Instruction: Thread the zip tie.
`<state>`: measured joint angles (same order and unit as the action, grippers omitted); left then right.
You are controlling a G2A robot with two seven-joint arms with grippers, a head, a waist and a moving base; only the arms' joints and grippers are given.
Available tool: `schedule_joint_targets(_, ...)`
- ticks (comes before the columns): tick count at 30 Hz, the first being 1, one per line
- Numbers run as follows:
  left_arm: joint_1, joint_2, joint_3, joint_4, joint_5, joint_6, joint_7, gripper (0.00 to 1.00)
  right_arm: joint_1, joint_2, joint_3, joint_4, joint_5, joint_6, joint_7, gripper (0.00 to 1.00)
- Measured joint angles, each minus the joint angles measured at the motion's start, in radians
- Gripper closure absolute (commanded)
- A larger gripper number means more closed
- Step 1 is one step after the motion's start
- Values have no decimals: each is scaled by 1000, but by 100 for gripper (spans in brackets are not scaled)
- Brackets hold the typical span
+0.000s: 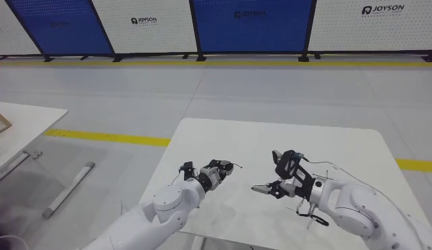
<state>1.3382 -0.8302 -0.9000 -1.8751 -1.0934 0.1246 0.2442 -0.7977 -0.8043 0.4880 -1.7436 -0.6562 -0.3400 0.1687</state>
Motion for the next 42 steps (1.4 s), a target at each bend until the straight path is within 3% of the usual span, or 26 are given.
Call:
schedule_joint_targets(6,1,0,0,2,2,-2,-1,100,0,0,0,0,1,0,0,0)
schedule_joint_targets(10,1,-8,-4,26,14,-31,-22,100,0,0,0,0,1,0,0,0)
schedule_joint_targets(14,6,-14,-9,25,110,-82,-1,100,0,0,0,0,1,0,0,0)
schedule_joint_targets(16,24,-12,-12,8,203,-100,16,100,-8,-1,1,4,15,0,4,0)
schedule_joint_targets(19,56,-8,-12,-13,343,-110,46,100,-23,-8,20,44,182,0,49,0)
schedule_joint_targets(21,72,-8,-17,-21,389,-103,49,100,-14,-19,35,90,415,0,130,0)
schedule_joint_targets(24,87,-11,-29,-25,401,-111,47,100,0,-38,58,157,714,0,241,0)
schedule_joint_targets(27,93,-14,-37,-25,390,-120,40,100,8,-55,72,211,876,0,353,0)
schedule_joint_targets(42,93,-15,-37,-24,392,-119,39,100,3,-56,74,217,891,0,349,0)
